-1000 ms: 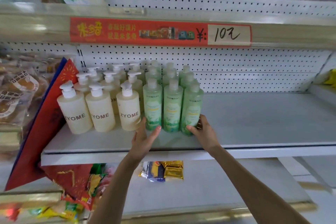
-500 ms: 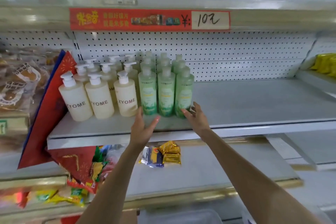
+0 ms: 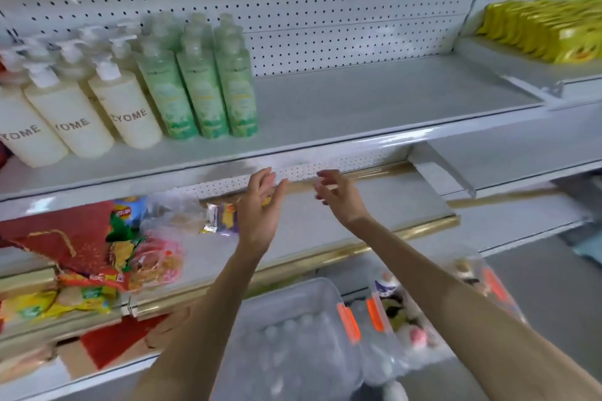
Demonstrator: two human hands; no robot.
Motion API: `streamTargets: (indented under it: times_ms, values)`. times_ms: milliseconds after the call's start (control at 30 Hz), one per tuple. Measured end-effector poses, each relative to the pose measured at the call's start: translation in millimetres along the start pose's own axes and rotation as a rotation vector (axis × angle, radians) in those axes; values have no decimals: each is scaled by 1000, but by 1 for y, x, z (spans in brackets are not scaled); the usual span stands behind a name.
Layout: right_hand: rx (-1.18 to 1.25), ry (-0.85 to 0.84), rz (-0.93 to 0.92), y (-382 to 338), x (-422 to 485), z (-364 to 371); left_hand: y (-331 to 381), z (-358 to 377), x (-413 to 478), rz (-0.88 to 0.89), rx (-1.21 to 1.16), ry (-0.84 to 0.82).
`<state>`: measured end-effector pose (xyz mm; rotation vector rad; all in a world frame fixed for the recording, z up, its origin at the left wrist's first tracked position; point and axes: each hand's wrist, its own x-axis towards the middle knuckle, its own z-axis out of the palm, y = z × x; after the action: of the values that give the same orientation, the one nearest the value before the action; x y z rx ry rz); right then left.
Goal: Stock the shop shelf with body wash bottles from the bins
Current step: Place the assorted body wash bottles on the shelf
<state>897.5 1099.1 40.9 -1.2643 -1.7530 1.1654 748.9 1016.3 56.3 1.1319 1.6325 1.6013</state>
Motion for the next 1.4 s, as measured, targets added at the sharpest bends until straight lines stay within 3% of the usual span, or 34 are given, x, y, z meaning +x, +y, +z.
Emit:
streamTargets:
  times_ms: [267, 367, 633, 967, 1233, 1400]
  values:
    - [-66, -28, 243, 116, -53, -113, -51, 121, -59, -181, 169, -215]
    - [-67, -3, 333, 154, -59, -159, -67, 162, -78, -333, 219, -309]
    - [-62, -48, 483, 251, -59, -246, -105, 239, -110, -492, 275, -349]
    - [-124, -286, 629, 370, -110, -251, -167, 294, -203, -825, 282, -370]
    - [-123, -234, 657, 414, -133, -213, -189, 302, -211, -942, 421, -497]
    - [-243, -150, 544, 426, -135, -205, -202, 319, -204, -1015, 386, -521]
